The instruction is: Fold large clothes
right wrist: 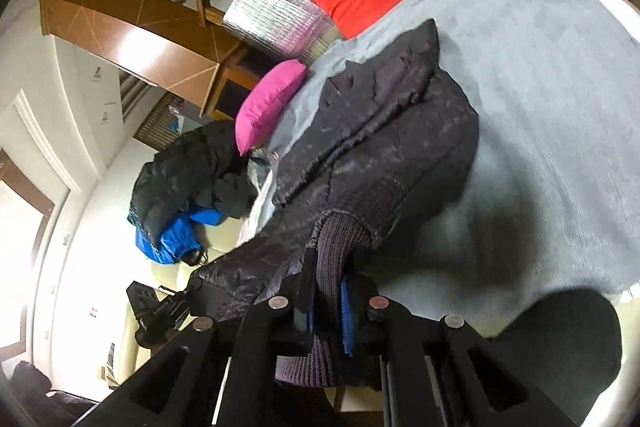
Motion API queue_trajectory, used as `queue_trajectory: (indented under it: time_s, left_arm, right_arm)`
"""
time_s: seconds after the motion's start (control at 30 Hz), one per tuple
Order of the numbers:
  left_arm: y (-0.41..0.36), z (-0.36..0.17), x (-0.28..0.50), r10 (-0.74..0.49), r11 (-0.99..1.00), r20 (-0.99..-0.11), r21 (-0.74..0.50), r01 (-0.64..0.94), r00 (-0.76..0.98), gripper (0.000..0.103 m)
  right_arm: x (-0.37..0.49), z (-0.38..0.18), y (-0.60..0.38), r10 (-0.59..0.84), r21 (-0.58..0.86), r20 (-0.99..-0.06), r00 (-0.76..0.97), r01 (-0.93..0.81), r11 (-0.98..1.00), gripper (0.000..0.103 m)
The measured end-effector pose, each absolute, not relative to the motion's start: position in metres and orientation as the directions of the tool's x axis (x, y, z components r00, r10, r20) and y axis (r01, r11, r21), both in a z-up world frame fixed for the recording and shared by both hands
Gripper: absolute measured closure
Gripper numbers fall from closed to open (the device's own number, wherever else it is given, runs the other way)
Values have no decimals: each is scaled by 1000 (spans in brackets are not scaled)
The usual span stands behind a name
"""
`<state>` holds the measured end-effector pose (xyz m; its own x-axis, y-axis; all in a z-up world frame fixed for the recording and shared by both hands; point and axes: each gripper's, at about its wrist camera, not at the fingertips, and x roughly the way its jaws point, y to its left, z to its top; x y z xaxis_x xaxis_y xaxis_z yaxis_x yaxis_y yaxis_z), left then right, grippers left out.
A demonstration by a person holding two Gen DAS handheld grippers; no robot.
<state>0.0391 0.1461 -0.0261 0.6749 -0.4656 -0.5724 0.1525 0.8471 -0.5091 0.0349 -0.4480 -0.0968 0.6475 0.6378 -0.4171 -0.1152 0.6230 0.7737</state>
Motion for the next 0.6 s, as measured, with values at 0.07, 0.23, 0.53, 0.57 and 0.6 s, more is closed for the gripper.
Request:
queue_trajectory:
  time_s: [0.07, 0.23, 0.53, 0.57, 0.6]
  left_arm:
    - [145, -24, 45, -467, 843, -564, -515, 152, 681, 95]
    - [144, -17, 57, -465, 841, -549, -520, 151, 695, 95]
    - [145, -11, 72, -460, 834, -535, -535, 137, 709, 95]
    - [146, -11, 73, -460, 833, -534, -536, 137, 709, 95]
    - [146, -10, 74, -461, 832, -532, -537, 138, 710, 95]
  right_arm:
    - [40, -92, -449, 639, 778, -401, 656, -125, 616, 94]
    - [52, -80, -448, 641, 781, -367, 674, -150, 606, 94]
    - [68, -69, -451, 642, 797, -318, 698, -169, 580, 94]
    - [69, -68, -451, 641, 798, -314, 700, -171, 577, 94]
    - [70, -67, -451, 641, 799, -311, 702, -171, 576, 94]
